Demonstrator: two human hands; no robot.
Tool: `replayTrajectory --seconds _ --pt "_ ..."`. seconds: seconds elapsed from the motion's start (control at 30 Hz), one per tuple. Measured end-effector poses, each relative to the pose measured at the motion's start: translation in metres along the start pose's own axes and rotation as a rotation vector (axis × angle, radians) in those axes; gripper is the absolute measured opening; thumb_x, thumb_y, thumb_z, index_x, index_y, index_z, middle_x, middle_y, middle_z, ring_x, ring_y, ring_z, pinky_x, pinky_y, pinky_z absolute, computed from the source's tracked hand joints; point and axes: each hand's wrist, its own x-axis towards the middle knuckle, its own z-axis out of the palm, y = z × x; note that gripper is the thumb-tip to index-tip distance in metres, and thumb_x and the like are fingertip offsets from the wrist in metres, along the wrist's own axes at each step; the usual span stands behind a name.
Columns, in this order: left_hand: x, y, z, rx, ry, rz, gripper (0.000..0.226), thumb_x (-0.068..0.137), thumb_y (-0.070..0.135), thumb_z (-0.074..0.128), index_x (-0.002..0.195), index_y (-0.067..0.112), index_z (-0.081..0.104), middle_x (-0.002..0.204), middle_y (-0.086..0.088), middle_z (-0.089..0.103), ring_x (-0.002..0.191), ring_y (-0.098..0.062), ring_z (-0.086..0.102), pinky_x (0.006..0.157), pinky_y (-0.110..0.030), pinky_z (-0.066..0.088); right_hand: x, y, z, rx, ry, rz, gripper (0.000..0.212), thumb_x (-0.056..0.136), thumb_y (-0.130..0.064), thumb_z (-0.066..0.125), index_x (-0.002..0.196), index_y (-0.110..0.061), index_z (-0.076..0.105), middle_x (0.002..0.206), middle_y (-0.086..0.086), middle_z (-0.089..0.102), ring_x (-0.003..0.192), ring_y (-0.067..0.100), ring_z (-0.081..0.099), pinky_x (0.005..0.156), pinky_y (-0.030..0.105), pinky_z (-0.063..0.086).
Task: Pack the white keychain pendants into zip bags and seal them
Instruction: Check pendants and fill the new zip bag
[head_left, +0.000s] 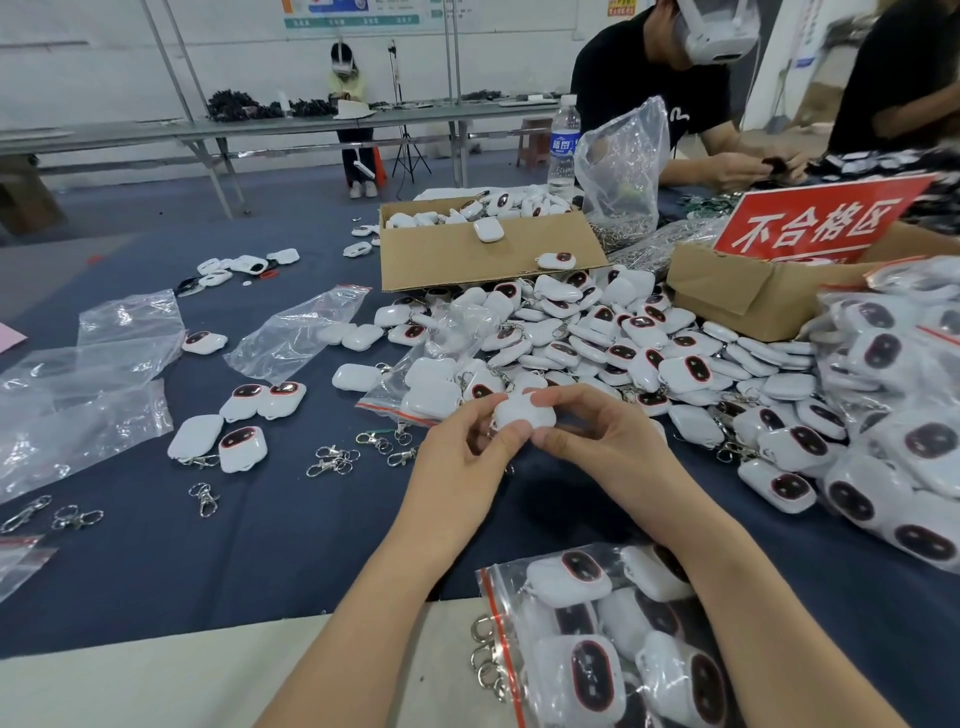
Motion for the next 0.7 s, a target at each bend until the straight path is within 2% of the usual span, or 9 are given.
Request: replayTrajectory --seconds 0.07,0.17,0.27,0.4,0.57,0.7 --pt "0.0007 -0.001 0.0004 -0.024 0.001 0.012 0.024 0.095 0.027 0.069 0.118 0.035 0.067 0.101 0.0 0.073 0.095 -0.018 0.066 0.082 -0.019 0.05 0.0005 -0.0007 -0.0005 0.013 0.008 -0.001 0.035 0.086 -0.004 0.075 0.116 -0.023 0.068 0.113 -0.014 0.074 0.098 0.007 0.072 0.08 0.012 0.052" --pt "0.0004 -0.0042 0.0007 -0.023 0.024 0.025 0.024 0.093 0.024 0.071 0.103 0.045 0.064 0.086 0.013 0.067 0.082 -0.013 0.062 0.075 -0.02 0.05 0.001 -0.0007 -0.0003 0.031 0.003 0.015 0.044 0.086 -0.002 0.074 0.122 -0.027 0.066 0.116 -0.011 0.074 0.101 0.012 0.072 0.083 0.018 0.056" --pt "0.0006 -0.0077 0.0031 -0.033 0.043 0.024 0.026 0.092 0.02 0.071 0.098 0.043 0.062 0.083 0.007 0.061 0.08 -0.014 0.061 0.076 -0.025 0.05 0.002 -0.0002 0.0015 0.096 0.01 0.052 0.037 0.088 0.003 0.07 0.115 -0.023 0.069 0.111 -0.003 0.076 0.101 0.02 0.073 0.085 0.027 0.06" --pt "0.0013 -0.0084 0.0044 -0.008 0.035 0.043 0.02 0.092 0.019 0.07 0.092 0.035 0.059 0.077 0.012 0.056 0.074 -0.008 0.055 0.07 -0.023 0.046 0.0027 -0.0013 0.0022 0.116 0.044 0.087 0.03 0.089 0.005 0.068 0.106 -0.02 0.073 0.104 0.002 0.078 0.1 0.02 0.074 0.084 0.025 0.06" --pt "0.0006 -0.0077 0.0035 -0.012 0.02 0.06 0.021 0.093 0.016 0.07 0.086 0.032 0.058 0.081 0.007 0.062 0.078 -0.019 0.06 0.077 -0.039 0.051 0.001 -0.0024 0.0028 0.122 0.056 0.093 0.028 0.091 0.008 0.065 0.105 -0.015 0.072 0.103 0.004 0.079 0.097 0.015 0.074 0.086 0.025 0.059" --pt "0.0002 -0.0071 0.0033 0.004 0.018 0.074 0.021 0.092 0.015 0.07 0.085 0.031 0.058 0.079 0.014 0.062 0.078 -0.01 0.059 0.076 -0.033 0.05 -0.0001 -0.0042 0.0027 0.107 0.047 0.086 0.029 0.091 0.009 0.064 0.104 -0.016 0.072 0.102 0.002 0.079 0.097 0.014 0.074 0.088 0.026 0.059"
